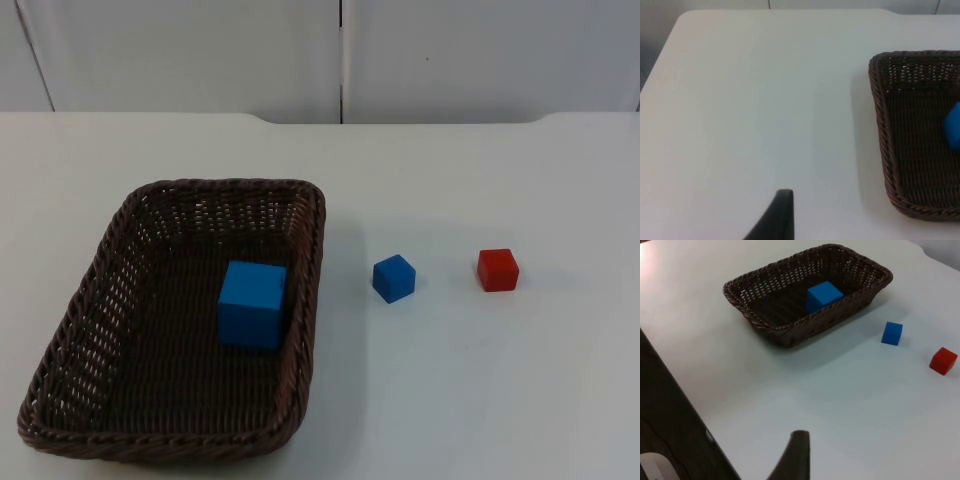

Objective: Pick up the basket with the left hand and place the largest block into the basket with the right hand.

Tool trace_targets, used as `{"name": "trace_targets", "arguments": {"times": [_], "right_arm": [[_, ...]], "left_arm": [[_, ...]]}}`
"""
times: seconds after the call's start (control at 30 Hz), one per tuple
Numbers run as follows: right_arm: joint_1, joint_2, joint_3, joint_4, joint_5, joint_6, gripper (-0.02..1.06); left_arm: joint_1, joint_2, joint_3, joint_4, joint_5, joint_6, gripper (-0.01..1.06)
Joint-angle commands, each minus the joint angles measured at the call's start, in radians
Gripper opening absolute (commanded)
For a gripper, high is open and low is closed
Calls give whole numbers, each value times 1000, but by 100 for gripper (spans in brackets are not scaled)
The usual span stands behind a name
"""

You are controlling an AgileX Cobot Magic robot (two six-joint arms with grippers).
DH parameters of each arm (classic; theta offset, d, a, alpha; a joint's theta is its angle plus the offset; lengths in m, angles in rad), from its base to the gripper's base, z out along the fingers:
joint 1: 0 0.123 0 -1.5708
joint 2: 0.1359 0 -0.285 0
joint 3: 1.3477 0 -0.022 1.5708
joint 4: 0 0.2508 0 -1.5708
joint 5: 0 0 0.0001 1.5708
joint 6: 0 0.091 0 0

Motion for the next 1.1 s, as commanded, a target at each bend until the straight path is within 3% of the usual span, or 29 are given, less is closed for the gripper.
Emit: {"name": "trace_targets", "arguments": {"times": [0.0,0.07,0.17,1.07], "right_arm": [[-6,-4,7,8,0,-10,82],[-6,-4,7,8,0,-10,85],[-6,-4,7,6,0,-5,106],[-6,-4,7,0,0,32,105]], "left_arm": [[-2,-2,5,4,-11,-9,105],[-2,-2,5,4,-11,-9,105],[-2,-2,5,0,-11,-9,105],[-2,-2,5,-6,-13,-9,105]]}}
